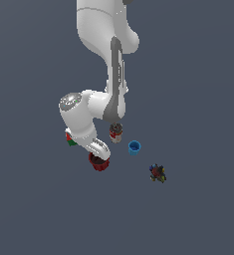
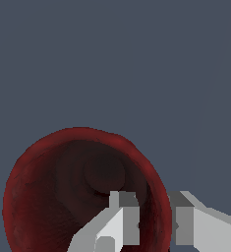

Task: Pick up a designated object from a clutter of objects.

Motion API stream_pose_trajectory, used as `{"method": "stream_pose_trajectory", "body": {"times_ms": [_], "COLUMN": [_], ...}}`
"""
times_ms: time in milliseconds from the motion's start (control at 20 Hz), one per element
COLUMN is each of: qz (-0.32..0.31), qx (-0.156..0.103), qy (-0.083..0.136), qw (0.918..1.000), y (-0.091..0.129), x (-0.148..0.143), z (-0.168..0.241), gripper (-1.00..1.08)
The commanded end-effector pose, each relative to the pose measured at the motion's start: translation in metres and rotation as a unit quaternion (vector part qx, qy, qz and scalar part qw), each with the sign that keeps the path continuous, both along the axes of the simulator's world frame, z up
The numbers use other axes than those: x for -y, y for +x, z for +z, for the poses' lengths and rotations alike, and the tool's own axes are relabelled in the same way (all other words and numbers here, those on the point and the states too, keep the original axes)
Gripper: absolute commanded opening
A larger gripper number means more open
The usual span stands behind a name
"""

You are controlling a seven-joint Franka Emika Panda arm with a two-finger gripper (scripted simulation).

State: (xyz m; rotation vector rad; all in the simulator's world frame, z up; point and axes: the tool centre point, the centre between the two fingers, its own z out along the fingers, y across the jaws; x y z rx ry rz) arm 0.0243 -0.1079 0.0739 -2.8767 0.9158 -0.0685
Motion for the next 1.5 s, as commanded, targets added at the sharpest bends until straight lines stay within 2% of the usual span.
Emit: {"method": "stream_pose_trajectory", "body": {"times_ms": [0, 350, 650, 1450], "qz": [-0.001, 0.0, 0.0, -0.001], "qx": [0.0, 0.0, 0.0, 0.0], "qy": [0.0, 0.0, 0.0, -0.002], "qw": [1.0, 1.0, 1.0, 1.0], "y": [0.0, 0.001, 0.005, 0.028], "x": [0.001, -0.005, -0.025, -0.132], "z": [0.0, 0.007, 0.035, 0.189], "gripper": [-1.0, -1.0, -1.0, -1.0]}}
